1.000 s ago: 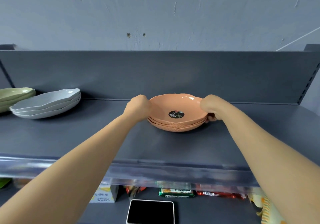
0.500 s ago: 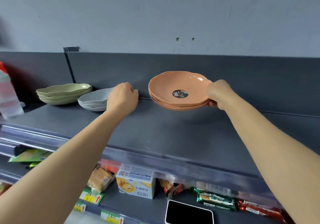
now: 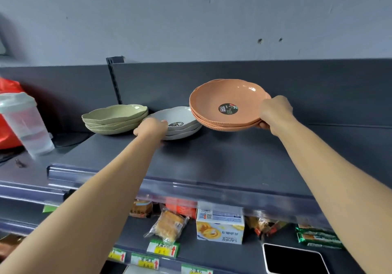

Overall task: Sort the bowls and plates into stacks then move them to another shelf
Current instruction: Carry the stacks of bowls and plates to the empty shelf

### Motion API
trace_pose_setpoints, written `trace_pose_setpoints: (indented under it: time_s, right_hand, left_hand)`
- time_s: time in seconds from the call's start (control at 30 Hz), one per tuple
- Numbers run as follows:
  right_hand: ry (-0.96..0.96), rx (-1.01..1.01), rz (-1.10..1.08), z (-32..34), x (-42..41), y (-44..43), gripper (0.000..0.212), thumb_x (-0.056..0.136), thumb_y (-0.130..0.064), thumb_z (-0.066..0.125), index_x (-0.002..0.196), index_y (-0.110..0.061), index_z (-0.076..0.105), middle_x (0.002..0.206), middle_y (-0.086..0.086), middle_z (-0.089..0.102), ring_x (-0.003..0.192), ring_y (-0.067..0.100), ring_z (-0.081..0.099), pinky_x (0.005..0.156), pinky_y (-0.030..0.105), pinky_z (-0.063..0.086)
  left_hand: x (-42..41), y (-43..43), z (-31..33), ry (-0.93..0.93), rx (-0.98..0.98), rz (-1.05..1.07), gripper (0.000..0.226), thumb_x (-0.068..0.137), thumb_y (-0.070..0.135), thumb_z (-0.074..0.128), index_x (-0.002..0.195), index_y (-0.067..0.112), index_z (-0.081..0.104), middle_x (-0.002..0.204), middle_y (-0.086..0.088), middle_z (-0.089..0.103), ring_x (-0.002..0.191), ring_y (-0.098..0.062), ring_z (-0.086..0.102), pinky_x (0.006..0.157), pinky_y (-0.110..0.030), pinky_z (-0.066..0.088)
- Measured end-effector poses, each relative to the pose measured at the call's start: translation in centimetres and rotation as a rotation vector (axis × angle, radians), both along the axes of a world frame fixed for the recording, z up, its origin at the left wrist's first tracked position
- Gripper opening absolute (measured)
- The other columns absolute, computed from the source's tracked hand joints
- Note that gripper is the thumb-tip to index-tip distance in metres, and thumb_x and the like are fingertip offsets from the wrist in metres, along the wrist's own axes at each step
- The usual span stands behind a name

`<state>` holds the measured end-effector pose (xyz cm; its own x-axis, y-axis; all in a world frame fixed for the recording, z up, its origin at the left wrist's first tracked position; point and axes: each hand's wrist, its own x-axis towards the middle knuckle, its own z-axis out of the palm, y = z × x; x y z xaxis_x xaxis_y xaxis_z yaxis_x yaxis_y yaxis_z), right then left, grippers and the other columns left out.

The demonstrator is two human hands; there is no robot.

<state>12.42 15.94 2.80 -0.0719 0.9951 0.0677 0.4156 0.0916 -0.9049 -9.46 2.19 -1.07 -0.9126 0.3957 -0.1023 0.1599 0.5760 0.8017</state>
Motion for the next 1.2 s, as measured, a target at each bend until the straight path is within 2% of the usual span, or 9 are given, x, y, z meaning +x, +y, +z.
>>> trace_pose_setpoints:
  time_s: [0.13,0.27,0.4,0.53,0.67,0.77,0.97,1.1,1.2]
  right_hand:
    - [-0.008,-0.002,-0.058,-0.7,-0.3,-0.8,0.017,0.086,-0.005,0.04,0.097,-0.008,0.051,0.075,0.011,0.059,0.046,0.023,0.058,0.039,0.026,0.044]
    - [0.006,-0.004,-0.112,-1.0,0.1,-1.0,0.017,0.086,-0.005,0.04,0.098,-0.009,0.051,0.088,0.013,0.063,0.047,0.023,0.058,0.036,0.024,0.04]
    - [0.04,0.002,-0.133,-0.9,0.9,-1.1,0.03,0.085,-0.006,0.039,0.11,-0.005,0.056,0.092,0.013,0.064,0.046,0.023,0.059,0.034,0.022,0.039]
    - [0.08,0.005,-0.133,-0.6,2.5,-1.2,0.034,0.085,-0.006,0.038,0.114,-0.005,0.056,0.086,0.01,0.061,0.045,0.022,0.059,0.033,0.021,0.04]
    - [0.125,0.003,-0.152,-0.4,5.1,-1.4,0.034,0.086,-0.006,0.038,0.116,-0.005,0.053,0.086,0.009,0.06,0.046,0.022,0.059,0.037,0.025,0.045]
    - [0.129,0.016,-0.193,-0.4,7.7,-1.5,0.038,0.085,-0.006,0.037,0.12,-0.005,0.051,0.1,0.011,0.061,0.049,0.022,0.06,0.036,0.025,0.043]
    - [0.103,0.036,-0.35,-0.6,14.3,-3.0,0.021,0.085,-0.006,0.038,0.102,-0.009,0.051,0.096,0.01,0.06,0.06,0.025,0.062,0.028,0.015,0.035]
    - [0.098,0.034,-0.518,-0.9,18.6,-5.3,0.03,0.084,-0.007,0.038,0.108,-0.004,0.056,0.101,0.015,0.065,0.053,0.026,0.062,0.027,0.012,0.034]
    - [0.096,0.035,-0.628,-1.4,21.4,-7.5,0.03,0.085,-0.007,0.039,0.108,-0.003,0.056,0.103,0.019,0.067,0.048,0.025,0.058,0.026,0.012,0.032]
  left_hand:
    - [-0.9,0.4,0.1,-0.365,0.317,-0.04,0.037,0.093,0.0,0.045,0.13,0.002,0.045,0.133,-0.019,0.046,0.112,-0.04,0.054,0.069,-0.041,0.056]
    - [-1.5,0.0,-0.5,-0.266,0.345,-0.114,0.041,0.095,0.0,0.045,0.136,-0.002,0.044,0.11,-0.015,0.056,0.067,-0.016,0.06,0.042,-0.022,0.054]
    - [-0.4,-1.3,-0.9,-0.295,0.372,-0.113,0.037,0.094,-0.006,0.041,0.13,-0.001,0.046,0.114,-0.017,0.051,0.061,-0.026,0.053,0.027,-0.028,0.049]
    - [1.7,-2.0,-0.8,-0.207,0.405,-0.122,0.031,0.09,-0.009,0.038,0.115,0.005,0.05,0.105,-0.01,0.051,0.069,-0.032,0.057,0.029,-0.032,0.051]
    - [4.6,-2.2,0.3,-0.127,0.385,-0.189,0.021,0.088,-0.007,0.038,0.088,0.011,0.049,0.079,-0.001,0.053,0.058,-0.026,0.059,0.033,-0.031,0.053]
    - [7.0,-1.6,0.7,-0.101,0.327,-0.25,0.02,0.088,-0.005,0.037,0.094,0.008,0.05,0.081,-0.001,0.052,0.054,-0.026,0.059,0.041,-0.034,0.055]
    - [11.7,1.0,0.8,-0.104,0.295,-0.435,0.022,0.089,-0.004,0.032,0.093,0.008,0.05,0.08,-0.001,0.053,0.049,-0.027,0.06,0.038,-0.028,0.055]
    - [14.4,2.6,0.7,-0.118,0.305,-0.609,0.029,0.089,-0.001,0.031,0.071,0.014,0.049,0.074,0.0,0.055,0.027,-0.017,0.058,0.063,-0.039,0.059]
    - [16.5,2.9,0.6,-0.091,0.305,-0.748,0.032,0.089,0.0,0.031,0.066,0.016,0.046,0.071,0.0,0.054,0.03,-0.02,0.058,0.045,-0.029,0.056]
